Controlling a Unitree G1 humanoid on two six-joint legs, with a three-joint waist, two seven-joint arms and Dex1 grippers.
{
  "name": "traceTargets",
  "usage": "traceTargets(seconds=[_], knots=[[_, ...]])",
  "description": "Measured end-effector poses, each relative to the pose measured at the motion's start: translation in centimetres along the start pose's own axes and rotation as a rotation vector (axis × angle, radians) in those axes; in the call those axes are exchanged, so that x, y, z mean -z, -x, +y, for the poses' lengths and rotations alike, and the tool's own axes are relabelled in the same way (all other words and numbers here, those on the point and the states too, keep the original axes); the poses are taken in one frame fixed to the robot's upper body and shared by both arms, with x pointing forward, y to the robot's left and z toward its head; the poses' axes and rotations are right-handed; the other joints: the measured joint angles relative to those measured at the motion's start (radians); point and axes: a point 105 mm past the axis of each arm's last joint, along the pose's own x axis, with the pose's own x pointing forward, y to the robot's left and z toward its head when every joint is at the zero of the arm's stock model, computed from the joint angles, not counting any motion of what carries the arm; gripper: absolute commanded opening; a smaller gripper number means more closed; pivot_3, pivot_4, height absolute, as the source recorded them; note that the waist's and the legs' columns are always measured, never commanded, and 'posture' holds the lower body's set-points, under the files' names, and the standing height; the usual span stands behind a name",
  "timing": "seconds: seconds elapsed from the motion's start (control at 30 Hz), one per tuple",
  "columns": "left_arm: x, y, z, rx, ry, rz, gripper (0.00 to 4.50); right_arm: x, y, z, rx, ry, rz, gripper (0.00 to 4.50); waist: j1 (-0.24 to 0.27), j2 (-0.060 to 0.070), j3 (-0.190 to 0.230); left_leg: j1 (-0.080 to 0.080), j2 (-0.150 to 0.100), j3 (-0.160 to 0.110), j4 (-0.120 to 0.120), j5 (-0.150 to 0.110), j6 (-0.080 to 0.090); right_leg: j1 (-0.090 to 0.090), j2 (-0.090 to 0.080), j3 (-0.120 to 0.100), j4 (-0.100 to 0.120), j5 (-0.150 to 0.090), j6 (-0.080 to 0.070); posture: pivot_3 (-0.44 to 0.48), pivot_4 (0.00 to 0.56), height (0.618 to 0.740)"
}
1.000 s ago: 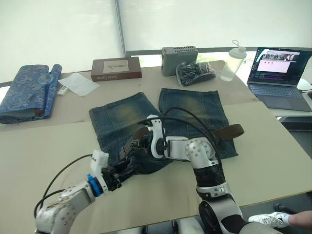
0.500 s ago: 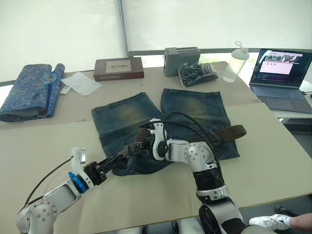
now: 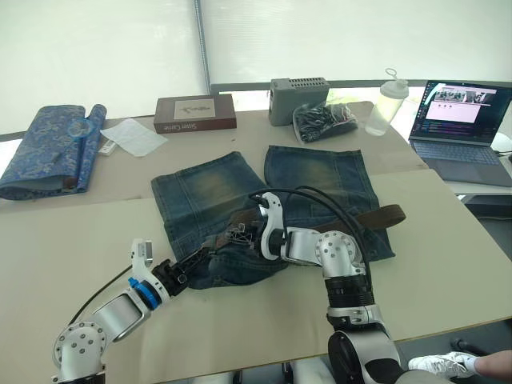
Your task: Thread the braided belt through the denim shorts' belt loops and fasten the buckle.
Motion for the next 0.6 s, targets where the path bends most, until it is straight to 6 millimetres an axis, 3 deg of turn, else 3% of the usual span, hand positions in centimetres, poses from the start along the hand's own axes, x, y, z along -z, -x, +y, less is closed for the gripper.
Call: traceTargets(seconds=[0.2, 0.3, 0.47, 0.57, 0.6], knots=[[-0.06, -0.22, -0.01, 0.000, 0.027, -0.028, 3.08, 0.04, -0.07, 0.14, -0.007, 0.006, 0.001, 0.00, 0.000, 0.000, 0.000, 0.000, 0.000, 0.000, 0.000, 0.000, 0.000, 0.000, 0.000, 0.000, 0.000, 0.000, 0.000, 0.000, 0.150, 0.740], [-0.23, -0.32, 0.05, -0.006, 0.038, -0.050, 1.96, 0.03, -0.09, 0.22, -0.013, 0.007, 0.001, 0.00, 0.000, 0.000, 0.000, 0.000, 0.000, 0.000, 0.000, 0.000, 0.000, 0.000, 0.000, 0.000, 0.000, 0.000, 0.000, 0.000, 0.150, 0.740], [-0.48, -0.22, -0.02, 0.001, 0.049, -0.063, 1.96, 0.04, -0.10, 0.19, -0.012, 0.011, 0.001, 0.00, 0.000, 0.000, 0.000, 0.000, 0.000, 0.000, 0.000, 0.000, 0.000, 0.000, 0.000, 0.001, 0.000, 0.000, 0.000, 0.000, 0.150, 0.740], [-0.51, -0.19, 0.10, -0.005, 0.049, -0.062, 1.19, 0.03, -0.10, 0.25, -0.018, 0.012, 0.000, 0.00, 0.000, 0.000, 0.000, 0.000, 0.000, 0.000, 0.000, 0.000, 0.000, 0.000, 0.000, 0.000, 0.000, 0.000, 0.000, 0.000, 0.150, 0.740], [-0.52, -0.19, 0.28, -0.011, 0.053, -0.062, 0.74, 0.04, -0.10, 0.27, -0.021, 0.013, 0.001, 0.00, -0.001, 0.000, 0.000, 0.000, 0.000, 0.000, 0.000, 0.000, 0.000, 0.000, 0.000, 0.000, 0.000, 0.000, 0.000, 0.000, 0.150, 0.740]])
